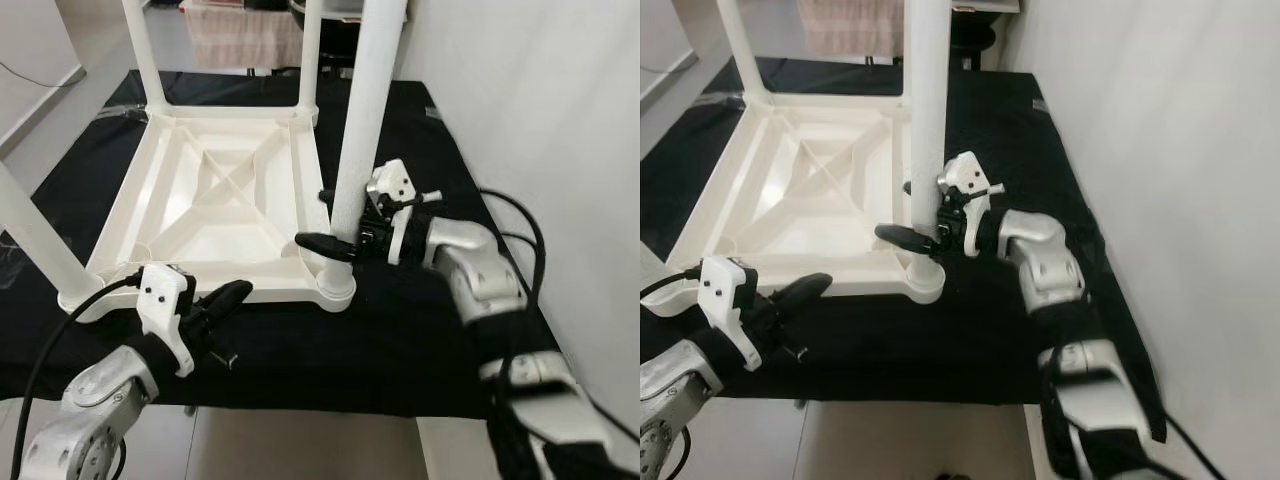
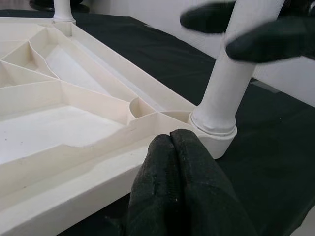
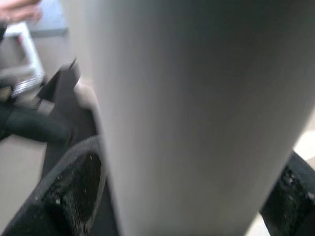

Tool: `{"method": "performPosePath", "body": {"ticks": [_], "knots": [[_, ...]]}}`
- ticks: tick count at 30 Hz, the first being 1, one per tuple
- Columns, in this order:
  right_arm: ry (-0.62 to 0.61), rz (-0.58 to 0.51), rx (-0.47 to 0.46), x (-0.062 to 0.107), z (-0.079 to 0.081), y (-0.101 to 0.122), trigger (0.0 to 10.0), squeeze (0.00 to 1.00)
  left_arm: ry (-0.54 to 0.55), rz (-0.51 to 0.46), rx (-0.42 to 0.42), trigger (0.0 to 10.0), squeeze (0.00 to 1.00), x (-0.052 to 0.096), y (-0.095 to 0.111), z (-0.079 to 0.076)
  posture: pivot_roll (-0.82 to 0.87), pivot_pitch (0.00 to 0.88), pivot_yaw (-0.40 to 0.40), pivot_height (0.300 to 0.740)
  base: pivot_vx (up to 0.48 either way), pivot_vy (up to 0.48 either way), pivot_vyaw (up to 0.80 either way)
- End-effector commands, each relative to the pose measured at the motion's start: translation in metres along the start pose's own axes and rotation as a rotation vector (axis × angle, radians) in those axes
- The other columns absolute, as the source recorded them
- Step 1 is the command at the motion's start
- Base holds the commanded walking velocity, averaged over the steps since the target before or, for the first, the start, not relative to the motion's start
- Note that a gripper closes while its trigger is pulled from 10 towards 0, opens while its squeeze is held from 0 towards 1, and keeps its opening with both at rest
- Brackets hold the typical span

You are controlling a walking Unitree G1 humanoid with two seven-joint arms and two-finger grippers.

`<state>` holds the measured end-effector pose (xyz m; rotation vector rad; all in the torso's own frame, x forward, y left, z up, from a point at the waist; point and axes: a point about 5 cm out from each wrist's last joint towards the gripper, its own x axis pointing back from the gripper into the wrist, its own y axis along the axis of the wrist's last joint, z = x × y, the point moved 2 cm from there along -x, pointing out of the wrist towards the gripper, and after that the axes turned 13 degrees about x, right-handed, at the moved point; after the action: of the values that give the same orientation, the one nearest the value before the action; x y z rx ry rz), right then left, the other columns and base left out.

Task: Building children table

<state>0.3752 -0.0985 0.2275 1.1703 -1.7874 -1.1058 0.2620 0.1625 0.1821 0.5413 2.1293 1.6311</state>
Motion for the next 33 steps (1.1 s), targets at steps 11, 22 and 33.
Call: {"method": "performPosePath", "body": {"ticks": [11, 22, 33], "knots": [[0.068, -0.054, -0.129, -0.008, -0.01, 0.005, 0.0, 0.0, 0.001, 0.004, 0.012, 10.0, 0.0, 0.0, -0.008, -0.008, 0.11, 0.111, -0.134, 0.74, 0.0, 0.0, 0.0], [0.018, -0.073, -0.09, 0.027, -0.013, -0.01, 0.0, 0.0, -0.002, -0.011, 0.017, 10.0, 0.0, -0.001, -0.006, -0.011, 0.09, 0.131, -0.127, 0.74, 0.0, 0.0, 0.0], [-0.425, 0.331, -0.065, -0.026, 0.096, -0.071, 0.0, 0.0, -0.001, -0.006, 0.007, 10.0, 0.0, 0.0, -0.001, -0.002, 0.05, 0.156, -0.075, 0.74, 0.0, 0.0, 0.0]]}}
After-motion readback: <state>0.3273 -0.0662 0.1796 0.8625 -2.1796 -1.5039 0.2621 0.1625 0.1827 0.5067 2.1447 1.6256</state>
